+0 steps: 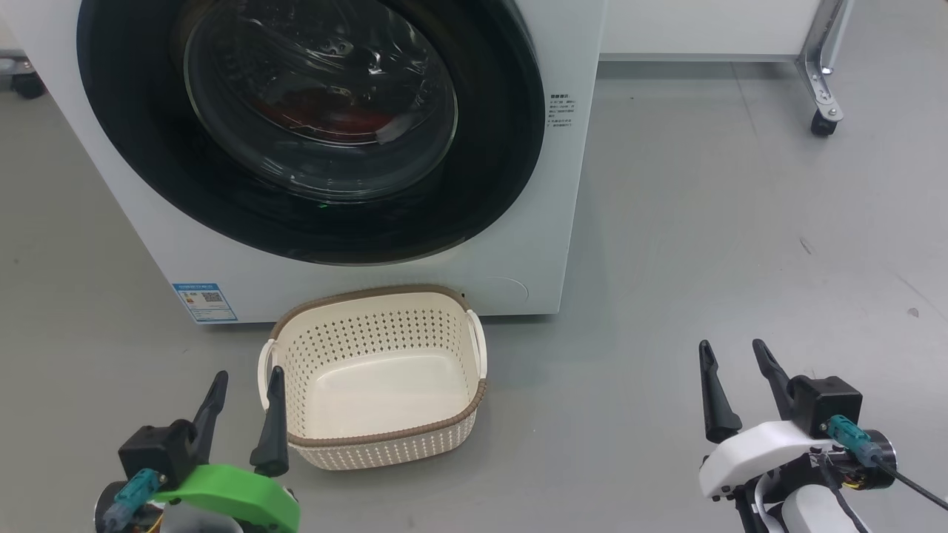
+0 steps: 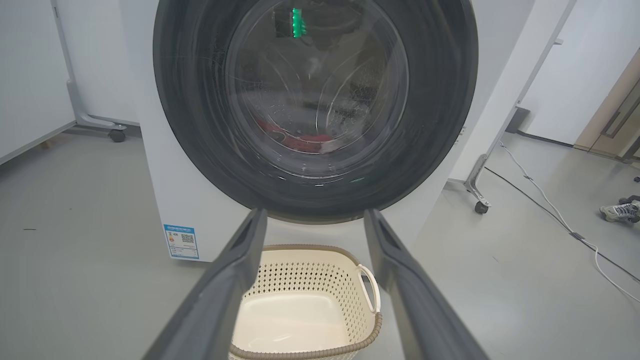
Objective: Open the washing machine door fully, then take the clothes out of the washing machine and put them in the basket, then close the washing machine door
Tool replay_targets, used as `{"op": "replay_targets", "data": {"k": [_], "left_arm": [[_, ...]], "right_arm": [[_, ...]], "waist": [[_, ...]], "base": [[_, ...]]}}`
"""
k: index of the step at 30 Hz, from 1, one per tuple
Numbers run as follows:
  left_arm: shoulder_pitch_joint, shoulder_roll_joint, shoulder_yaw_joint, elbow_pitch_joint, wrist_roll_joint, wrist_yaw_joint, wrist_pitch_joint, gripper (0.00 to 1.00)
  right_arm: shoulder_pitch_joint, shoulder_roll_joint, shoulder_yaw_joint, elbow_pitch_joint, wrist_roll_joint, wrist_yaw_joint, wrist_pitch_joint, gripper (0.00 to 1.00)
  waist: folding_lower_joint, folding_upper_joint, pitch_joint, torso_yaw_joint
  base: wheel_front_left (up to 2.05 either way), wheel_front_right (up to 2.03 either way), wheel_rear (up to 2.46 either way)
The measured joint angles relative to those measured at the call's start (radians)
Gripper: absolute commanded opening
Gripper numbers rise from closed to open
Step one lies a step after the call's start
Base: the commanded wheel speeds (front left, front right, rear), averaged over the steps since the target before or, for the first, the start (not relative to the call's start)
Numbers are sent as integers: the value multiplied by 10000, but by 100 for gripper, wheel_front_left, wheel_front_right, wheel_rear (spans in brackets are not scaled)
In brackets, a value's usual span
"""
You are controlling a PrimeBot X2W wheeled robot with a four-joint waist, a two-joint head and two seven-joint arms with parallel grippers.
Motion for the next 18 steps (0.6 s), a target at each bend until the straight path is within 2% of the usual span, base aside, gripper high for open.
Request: {"op": "replay_targets", "data": {"k": [10,18], "left_arm": [[-3,-44,-196,186,886,224,-372,100],[-10,-113,-130,355,993,261,-372,100]], "right_arm": [[-77,79,171,21,-1221,-263,-355,100],[-67,192,-63,25,-1250,-418,-397,100]], "waist": [[0,0,3,30],[0,0,10,44]], "base": [[0,0,0],[0,0,0]]}}
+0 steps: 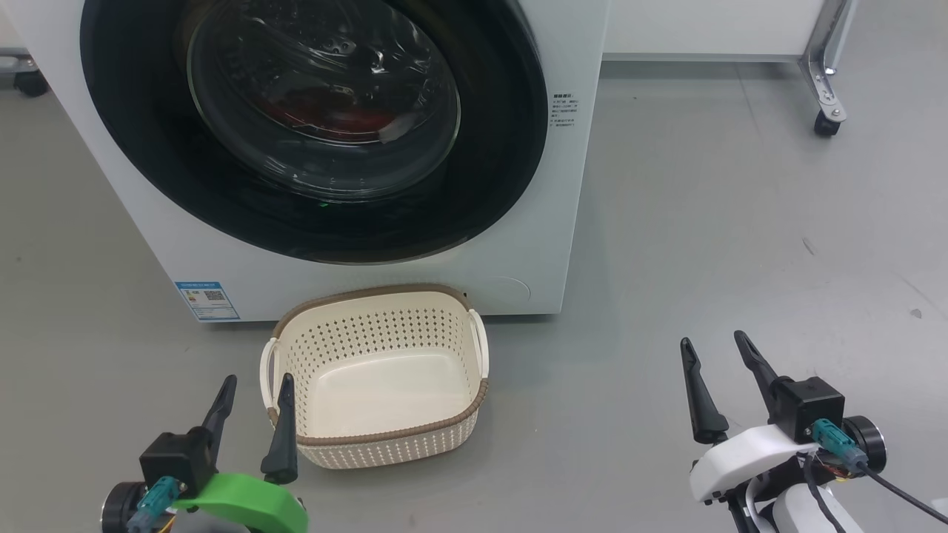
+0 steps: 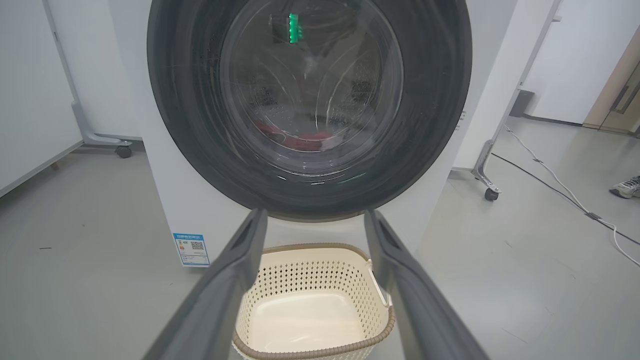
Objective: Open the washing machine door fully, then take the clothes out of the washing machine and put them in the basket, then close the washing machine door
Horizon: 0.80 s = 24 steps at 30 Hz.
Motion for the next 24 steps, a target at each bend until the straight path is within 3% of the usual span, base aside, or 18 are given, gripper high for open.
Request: {"op": "replay_targets", "data": {"k": [22,23,24], "left_arm": [[-214,-54,92,215,10,0,0,100],[-220,-58,102,215,6,0,0,100],[-225,-56,94,224,12,0,0,100]], "right_arm": [[134,194,-242,-19,-19,-10,0,100],[134,203,-263,-19,-19,-8,0,47],[134,221,-284,-19,-19,-6,0,14]], "waist": [[0,0,57,56],[0,0,62,57],[0,0,67,57]], "base": [[0,0,0],[0,0,0],[0,0,0]]}}
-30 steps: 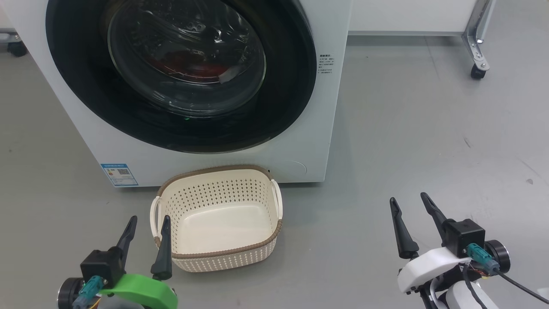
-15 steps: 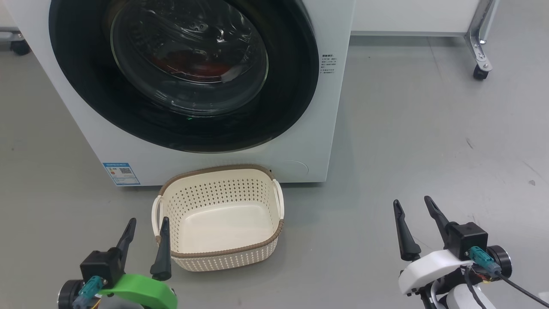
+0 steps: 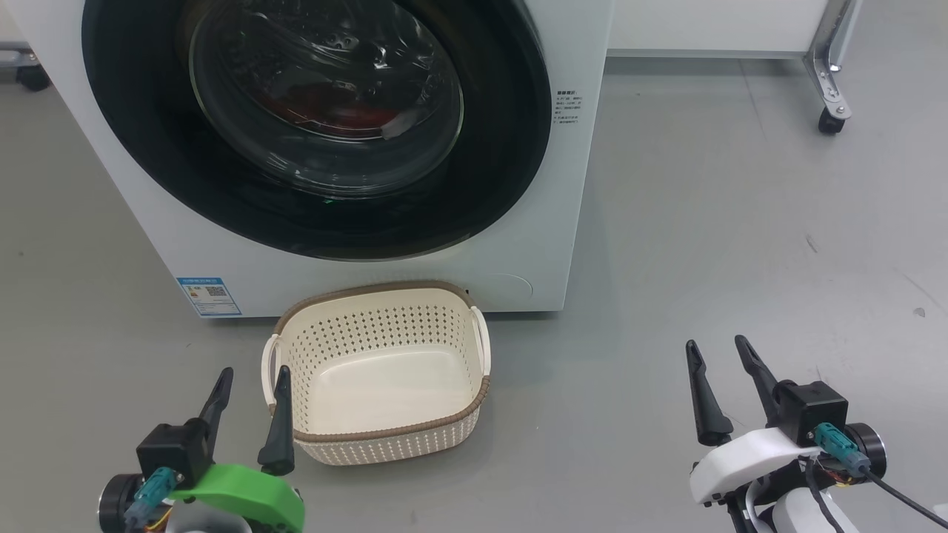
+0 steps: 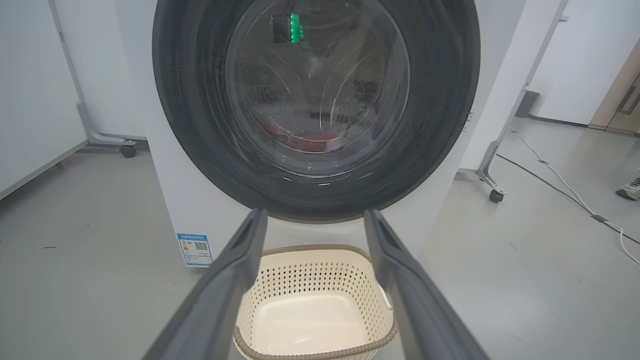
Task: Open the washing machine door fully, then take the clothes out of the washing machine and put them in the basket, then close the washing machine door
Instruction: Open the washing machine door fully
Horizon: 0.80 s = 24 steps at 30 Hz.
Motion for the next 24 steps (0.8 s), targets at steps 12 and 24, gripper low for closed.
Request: {"op": "replay_targets", "data": {"k": [12,24], "left_arm": [[-40,-13,2,65,23,0,0,100],[-267,-25,0,-123,54,-6,-2,100]], "right_arm": [[-3,215,-395,-13,625,282,0,0],[-243,575,-1906,-12,4385,1327,-17,0]], "waist": [[0,0,62,9],[0,0,461,116]], "base": [[0,0,0],[0,0,0]]}}
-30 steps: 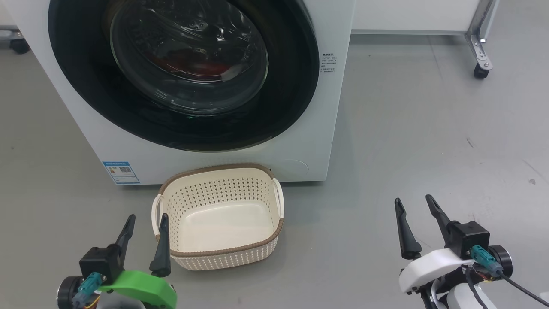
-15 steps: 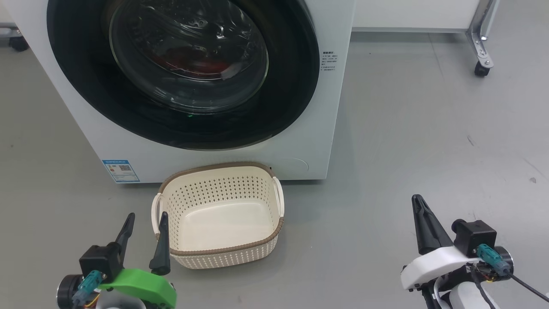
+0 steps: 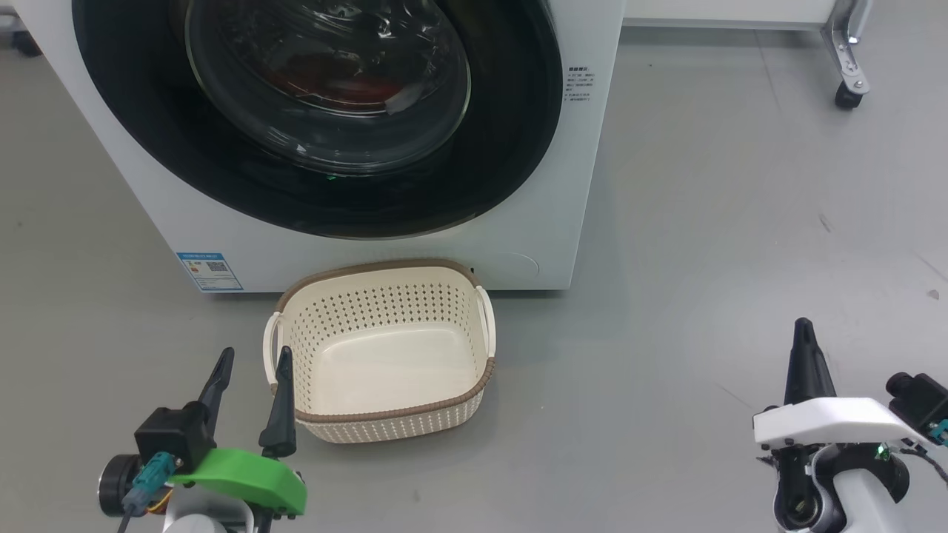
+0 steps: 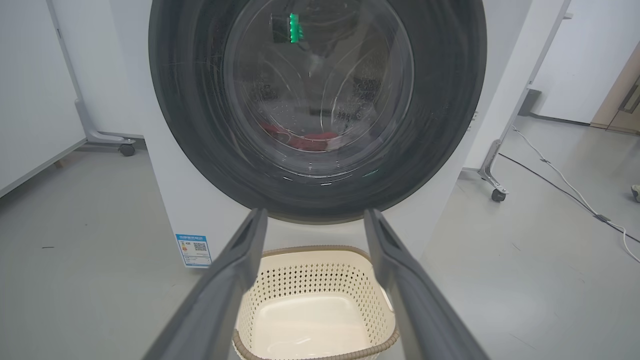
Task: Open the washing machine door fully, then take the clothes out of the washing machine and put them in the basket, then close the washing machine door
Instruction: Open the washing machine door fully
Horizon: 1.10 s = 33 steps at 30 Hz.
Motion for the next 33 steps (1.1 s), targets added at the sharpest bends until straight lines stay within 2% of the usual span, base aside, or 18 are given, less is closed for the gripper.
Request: {"op": "replay_targets", "data": {"k": [5,9,14,24,30,33], "left_arm": [[-166,-2,-10,-127,73,-19,0,100],[-336,-6,-35,-221,86,-25,0,100],[-591,-15,-56,-407,165,-109,-25,100],[-1080,-46,-105,-740,257,-272,-27,100],[-1349,-48,-84,-867,307,-282,-25,100],[-1571,-63,-29,-1018,307,-334,-27,100]], "right_arm": [[-524,10,-493,224,2435,190,445,0],[-1094,2,-594,286,4970,276,1112,0],[-2057,-29,-667,351,6970,276,2054,0],[-3820,-86,-955,376,8241,267,3739,0],[-4610,-171,-871,460,8500,10,4514,0],[-5244,-441,-874,520,8659,-198,4995,0]], "waist": [[0,0,282,71],[0,0,525,143],[0,0,870,249],[0,0,1660,542],[0,0,2115,692],[0,0,2501,813]], "base": [[0,0,0],[0,0,0],[0,0,0],[0,0,0],[0,0,0],[0,0,0]]}}
